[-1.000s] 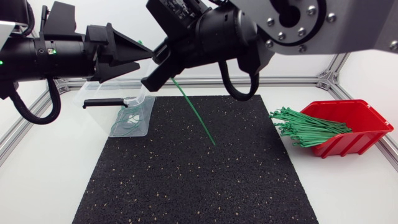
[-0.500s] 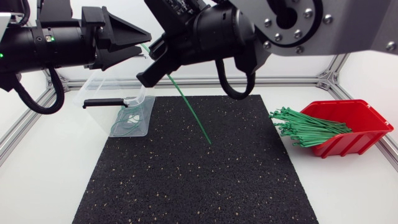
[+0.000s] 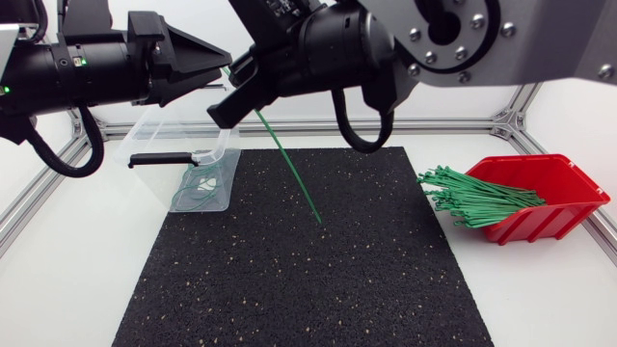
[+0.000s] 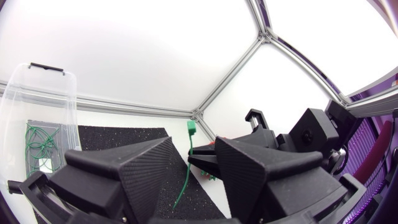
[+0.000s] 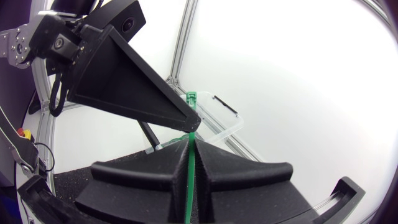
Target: Take a green cable tie from the red box, thread the tail through the head to close it, then place it in the transparent bin on the left.
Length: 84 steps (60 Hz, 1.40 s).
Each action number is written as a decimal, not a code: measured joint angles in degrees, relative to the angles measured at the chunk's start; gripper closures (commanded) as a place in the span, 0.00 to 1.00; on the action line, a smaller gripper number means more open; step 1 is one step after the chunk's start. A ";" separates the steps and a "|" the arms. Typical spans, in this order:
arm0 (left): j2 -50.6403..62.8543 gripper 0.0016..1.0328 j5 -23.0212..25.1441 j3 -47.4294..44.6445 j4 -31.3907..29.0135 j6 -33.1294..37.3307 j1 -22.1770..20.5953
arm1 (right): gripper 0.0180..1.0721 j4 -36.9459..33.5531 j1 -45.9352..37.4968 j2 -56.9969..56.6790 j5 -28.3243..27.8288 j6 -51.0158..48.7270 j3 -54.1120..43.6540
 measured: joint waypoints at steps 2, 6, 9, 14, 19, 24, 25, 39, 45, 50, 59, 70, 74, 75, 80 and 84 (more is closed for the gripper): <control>0.00 0.63 0.00 -0.07 0.07 0.00 0.00 | 0.95 0.07 0.00 0.00 0.00 0.00 0.00; 0.00 0.64 -0.02 -0.22 0.35 0.00 -0.02 | 0.95 0.07 0.00 0.00 0.00 0.02 0.00; 0.00 0.64 -0.02 -0.35 0.59 -0.13 -0.02 | 0.95 0.11 0.00 0.04 0.02 0.00 0.00; 0.00 0.66 -0.20 -0.59 0.76 -0.15 -0.02 | 0.95 0.31 0.00 0.17 0.00 0.02 0.00; 0.00 0.71 -0.59 -0.79 1.09 -0.17 -0.07 | 0.95 0.31 0.00 0.55 0.02 0.20 0.00; 0.00 0.71 -0.63 -0.83 1.14 -0.17 -0.07 | 0.95 0.35 0.00 1.09 0.02 0.22 0.00; 0.00 0.71 -0.63 -0.83 1.16 -0.17 -0.07 | 0.95 0.35 0.00 1.16 0.00 0.22 0.00; 0.00 0.77 -0.83 -0.98 1.20 -0.17 -0.13 | 0.95 0.70 0.00 1.49 0.02 0.24 -0.11; 0.00 0.79 -0.85 -1.25 1.57 -0.17 -0.13 | 0.95 0.74 0.00 1.49 0.02 0.24 -0.11; 0.00 0.81 -0.85 -1.31 1.60 -0.17 -0.13 | 0.95 0.90 0.00 1.49 0.02 0.24 -0.13; 0.00 0.81 -0.87 -1.33 1.60 -0.17 -0.13 | 0.95 1.55 0.00 1.49 0.02 0.24 -0.44; 0.02 0.85 -1.07 -1.68 1.99 -0.17 -0.17 | 0.95 1.84 0.00 1.49 0.02 1.11 -0.59; 0.02 0.85 -1.09 -1.84 2.47 -0.17 -0.17 | 0.95 1.99 0.00 1.49 0.02 1.31 -0.59; 0.02 0.86 -1.11 -1.88 2.58 -0.17 -0.17 | 0.95 1.99 0.00 1.49 0.00 1.36 -0.59; 0.02 0.86 -1.36 -2.21 2.80 -0.17 -0.24 | 0.95 1.97 0.00 1.49 -0.02 1.66 -0.61; 0.02 0.88 -1.75 -2.43 3.10 -0.20 -0.46 | 0.95 1.97 0.00 1.49 0.00 2.10 -0.66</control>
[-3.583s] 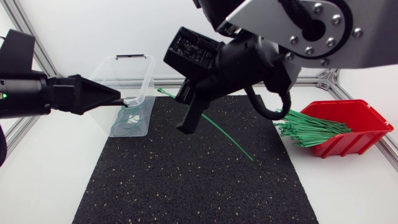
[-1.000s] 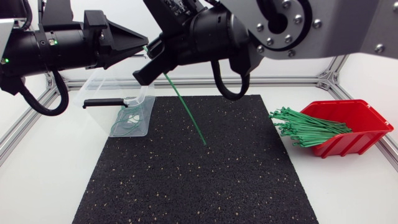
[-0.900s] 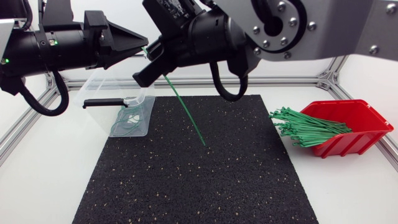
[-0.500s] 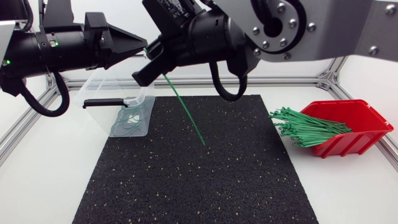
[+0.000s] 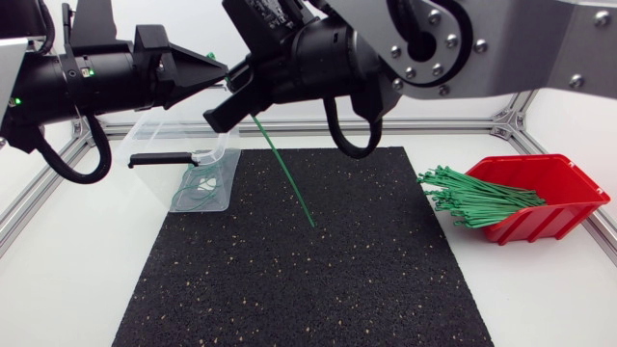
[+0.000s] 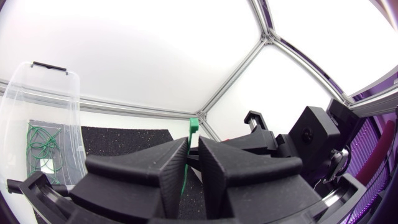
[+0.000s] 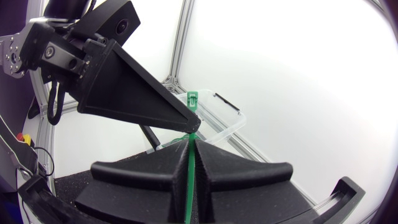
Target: Take a green cable tie from the red box, thread the tail through the head to close it, then place it in the transparent bin on the left.
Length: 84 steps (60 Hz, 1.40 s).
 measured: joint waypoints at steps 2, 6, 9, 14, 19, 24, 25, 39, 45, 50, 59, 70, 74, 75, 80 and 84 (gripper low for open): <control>0.00 0.88 -0.22 -0.07 0.22 0.00 -0.11 | 0.95 0.02 0.00 0.00 0.00 0.50 -0.07; 0.00 0.88 -0.68 -0.22 0.42 0.00 -0.46 | 0.95 0.00 0.00 0.00 0.02 0.94 -0.15; 0.00 0.88 -0.94 -0.33 0.55 -0.02 -0.63 | 0.95 0.00 0.00 0.00 -0.04 1.29 -0.20; 0.00 0.88 -1.60 -0.44 0.72 -0.17 -0.83 | 0.95 0.00 0.00 0.00 -0.26 2.34 -0.20; -0.02 0.88 -2.10 -0.61 1.11 -0.20 -1.07 | 0.95 0.00 0.00 0.00 -0.33 3.17 -0.20; -0.02 0.88 -2.21 -0.79 1.42 -0.22 -1.11 | 0.95 0.00 0.00 0.00 -0.87 3.89 -0.20; -0.02 0.88 -2.29 -0.81 1.46 -0.22 -1.11 | 0.95 0.00 0.00 0.00 -1.20 4.13 -0.20; -0.04 0.88 -2.45 -1.07 1.92 -0.20 -1.18 | 0.95 -0.02 0.00 0.00 -2.82 6.58 -0.20; -0.17 0.88 -3.32 -1.18 2.32 -0.22 -1.53 | 0.95 -0.02 -0.15 0.00 -3.23 7.89 -0.20; -0.44 0.87 -3.78 -1.46 2.67 -0.22 -1.53 | 0.95 0.02 -0.50 0.00 -3.91 8.83 -0.22; -0.72 0.87 -4.59 -1.77 3.21 -0.24 -1.55 | 0.95 0.90 -1.05 -0.04 -4.42 9.94 -0.87; -0.83 0.87 -5.18 -1.88 3.87 -0.26 -1.62 | 0.95 1.33 -2.03 -0.04 -4.59 11.21 -1.25; -1.03 0.87 -5.18 -1.99 4.04 -0.26 -1.68 | 0.95 1.66 -2.34 -0.07 -4.59 11.41 -1.64; -1.09 0.87 -5.18 -2.01 4.04 -0.26 -1.77 | 0.95 1.68 -2.38 -0.07 -4.59 11.41 -1.73; -1.38 0.87 -5.18 -2.10 4.13 -0.33 -2.19 | 0.95 1.73 -2.71 -0.07 -4.79 11.63 -1.95; -1.44 0.87 -5.18 -2.10 4.46 -0.39 -2.47 | 0.95 1.75 -2.69 -0.07 -5.07 12.04 -1.99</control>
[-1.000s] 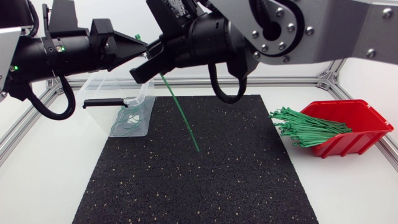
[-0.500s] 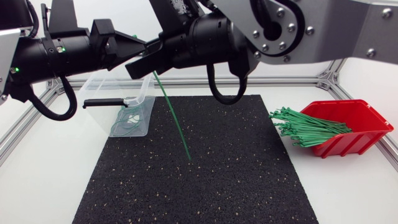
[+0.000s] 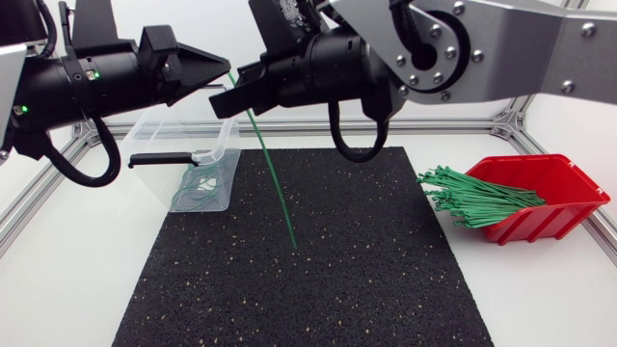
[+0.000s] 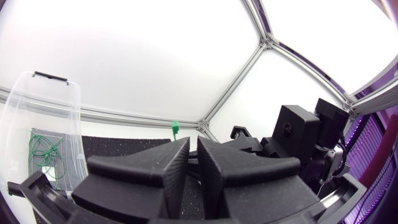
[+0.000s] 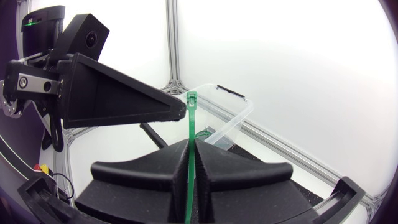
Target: Take a green cable tie from the red box, thread the tail through the head to close it, then place it in the transparent bin on the left.
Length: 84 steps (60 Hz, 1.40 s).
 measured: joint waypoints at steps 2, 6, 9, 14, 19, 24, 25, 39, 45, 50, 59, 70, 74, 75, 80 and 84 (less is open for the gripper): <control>0.00 0.87 0.02 0.00 0.00 0.00 -0.11 | 0.95 0.00 0.00 0.00 -0.15 0.02 0.00; 0.00 0.87 0.00 0.00 0.04 0.00 -0.33 | 0.95 0.20 0.00 -0.07 -0.15 0.17 -0.15; 0.00 0.87 -0.02 -0.09 0.31 0.00 -0.42 | 0.95 0.39 0.00 -0.17 -0.15 0.17 -0.22; 0.00 0.87 -0.17 -0.44 0.98 0.02 -0.42 | 0.95 0.50 -0.33 -0.59 -0.15 0.20 -0.35; -0.17 0.85 -0.50 -0.83 1.11 0.00 -0.09 | 0.95 0.85 -0.81 -0.98 -0.17 0.20 -0.55; -0.70 0.83 -0.66 -1.20 1.22 0.02 0.48 | 0.95 0.90 -1.51 -1.27 -0.17 0.20 -0.74; -0.81 0.83 -0.66 -1.29 1.25 0.02 0.61 | 0.95 0.90 -1.51 -1.33 -0.17 0.20 -0.76; -1.33 0.80 -1.09 -1.62 1.33 0.00 0.83 | 0.95 1.31 -1.79 -2.38 -0.46 0.26 -1.51; -1.29 0.79 -1.27 -1.62 1.36 0.00 0.15 | 0.95 1.36 -1.77 -2.64 -0.55 0.42 -1.68; -0.98 0.78 -1.25 -1.62 1.53 0.00 -0.61 | 0.95 1.40 -1.77 -2.69 -0.57 0.42 -1.73; -0.24 0.78 -1.79 -1.62 2.08 0.00 -1.86 | 0.95 1.53 -1.46 -2.69 -0.57 0.42 -1.73; 0.26 0.78 -3.02 -1.62 2.58 0.02 -2.56 | 0.95 1.70 -1.01 -2.69 -0.59 0.42 -1.73; 0.31 0.79 -3.41 -1.62 2.58 0.00 -2.56 | 0.95 1.70 -1.01 -2.69 -0.59 0.42 -1.73; 0.31 0.79 -3.65 -1.62 2.60 0.02 -2.60 | 0.95 1.70 -1.01 -2.69 -0.59 0.42 -1.73; 0.31 0.79 -4.31 -1.62 2.62 0.02 -2.71 | 0.95 1.73 -0.98 -2.69 -0.59 0.42 -1.75; 0.31 0.79 -4.46 -1.62 2.62 0.02 -2.71 | 0.95 2.08 -0.72 -2.69 -0.59 0.42 -1.99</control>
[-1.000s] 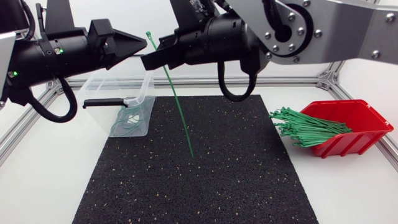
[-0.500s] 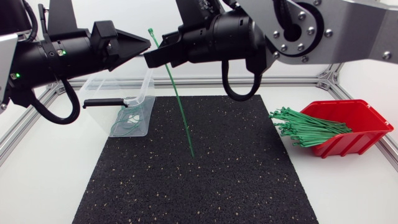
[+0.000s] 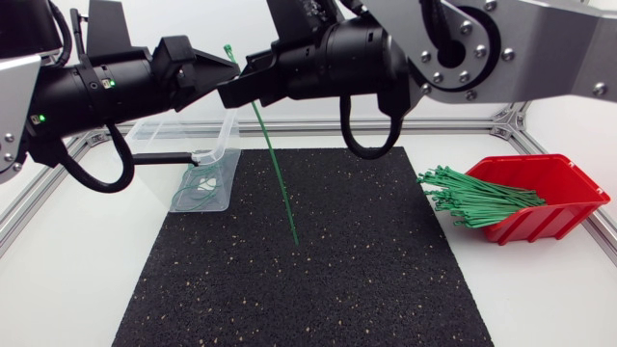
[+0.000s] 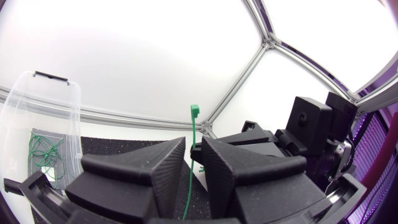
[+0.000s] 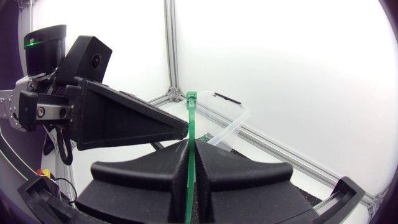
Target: Take a green cable tie from the red box, thread the tail through the head to close it, then place it in the transparent bin on the left.
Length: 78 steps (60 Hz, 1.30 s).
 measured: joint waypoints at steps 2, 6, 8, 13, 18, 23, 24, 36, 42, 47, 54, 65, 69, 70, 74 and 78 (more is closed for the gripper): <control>0.00 0.79 -0.07 0.00 0.00 0.00 -0.07 | 0.95 0.07 0.09 0.00 -0.02 0.00 -0.11; 0.00 0.79 -0.24 0.00 0.00 0.00 -0.17 | 0.95 0.07 0.39 0.00 -0.02 0.00 -0.35; 0.00 0.79 -0.26 0.00 0.00 0.00 -0.24 | 0.95 0.07 0.44 0.00 -0.04 0.00 -0.42; 0.00 0.79 -0.46 0.00 0.00 0.00 -0.39 | 0.95 0.07 0.55 0.00 -0.20 0.00 -0.46; 0.00 0.79 -0.70 0.00 0.02 0.00 -0.44 | 0.95 0.09 0.57 0.00 -0.20 0.00 -0.48; 0.00 0.79 -1.11 0.00 0.17 0.00 -0.44 | 0.95 0.09 0.59 0.00 -0.20 0.00 -0.48; 0.00 0.79 -1.11 0.00 0.20 0.00 -0.44 | 0.95 0.09 0.59 0.00 -0.20 0.00 -0.48; 0.00 0.85 -1.57 0.00 0.37 0.00 -0.50 | 0.95 0.11 0.59 0.00 -0.20 0.02 -0.48; 0.00 0.86 -1.75 0.00 0.37 0.00 -0.55 | 0.95 0.22 0.85 0.00 -0.20 0.02 -0.48; 0.00 0.89 -1.77 0.00 0.37 0.02 -0.83 | 0.95 0.26 1.16 0.00 -0.20 0.02 -0.48; 0.11 0.89 -1.99 0.00 0.37 0.02 -1.14 | 0.95 0.26 1.22 0.00 -0.22 0.00 -0.48; 0.11 0.94 -2.60 0.00 0.37 0.20 -1.16 | 0.95 0.26 1.22 0.00 -0.22 0.02 -0.50; 0.11 0.94 -2.84 0.00 0.37 0.20 -1.18 | 0.95 0.35 1.22 0.00 -0.22 0.02 -0.63; 0.11 0.94 -2.84 0.00 0.37 0.20 -1.18 | 0.95 0.37 1.22 0.00 -0.22 0.02 -0.70; 0.11 0.95 -3.04 0.00 0.35 0.20 -1.18 | 0.95 0.44 1.22 0.00 -0.22 0.02 -0.74; 0.11 0.96 -3.04 0.00 0.37 0.22 -1.18 | 0.95 0.46 1.22 0.00 -0.22 0.02 -0.74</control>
